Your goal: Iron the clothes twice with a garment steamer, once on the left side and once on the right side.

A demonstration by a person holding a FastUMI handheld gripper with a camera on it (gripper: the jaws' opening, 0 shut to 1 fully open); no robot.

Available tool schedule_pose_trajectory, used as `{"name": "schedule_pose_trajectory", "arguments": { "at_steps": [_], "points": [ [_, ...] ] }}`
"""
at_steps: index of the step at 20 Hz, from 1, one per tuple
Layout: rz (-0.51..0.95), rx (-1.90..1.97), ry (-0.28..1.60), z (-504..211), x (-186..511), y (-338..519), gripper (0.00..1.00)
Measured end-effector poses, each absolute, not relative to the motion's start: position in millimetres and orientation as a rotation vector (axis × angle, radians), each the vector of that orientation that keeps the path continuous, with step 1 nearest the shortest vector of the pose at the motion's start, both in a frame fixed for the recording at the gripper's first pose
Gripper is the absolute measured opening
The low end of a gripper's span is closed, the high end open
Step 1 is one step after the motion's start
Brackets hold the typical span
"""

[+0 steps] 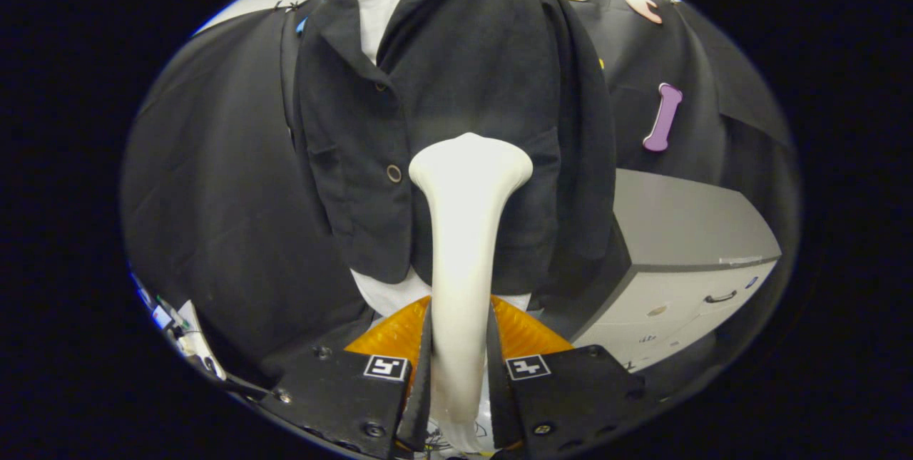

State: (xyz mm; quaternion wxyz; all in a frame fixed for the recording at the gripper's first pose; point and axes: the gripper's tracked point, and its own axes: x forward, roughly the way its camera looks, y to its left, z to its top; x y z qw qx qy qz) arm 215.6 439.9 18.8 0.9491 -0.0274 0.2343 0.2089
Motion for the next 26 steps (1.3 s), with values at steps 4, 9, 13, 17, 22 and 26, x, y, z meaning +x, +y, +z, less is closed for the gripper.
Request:
{"name": "schedule_pose_trajectory", "arguments": {
  "at_steps": [4, 9, 13, 17, 22, 26],
  "points": [
    [0.419, -0.06, 0.523, -5.0, 215.5, 441.2, 0.37],
    [0.413, -0.053, 0.557, -17.0, 213.4, 439.9, 0.37],
    [0.403, -0.027, 0.53, 2.4, 205.4, 433.8, 0.37],
    [0.395, -0.008, 0.462, 46.6, 187.7, 427.3, 0.37],
    [0.433, 0.005, 0.342, 115.1, 165.0, 447.8, 0.37],
    [0.49, -0.007, 0.257, 162.2, 152.1, 483.8, 0.37]
  ]
}}
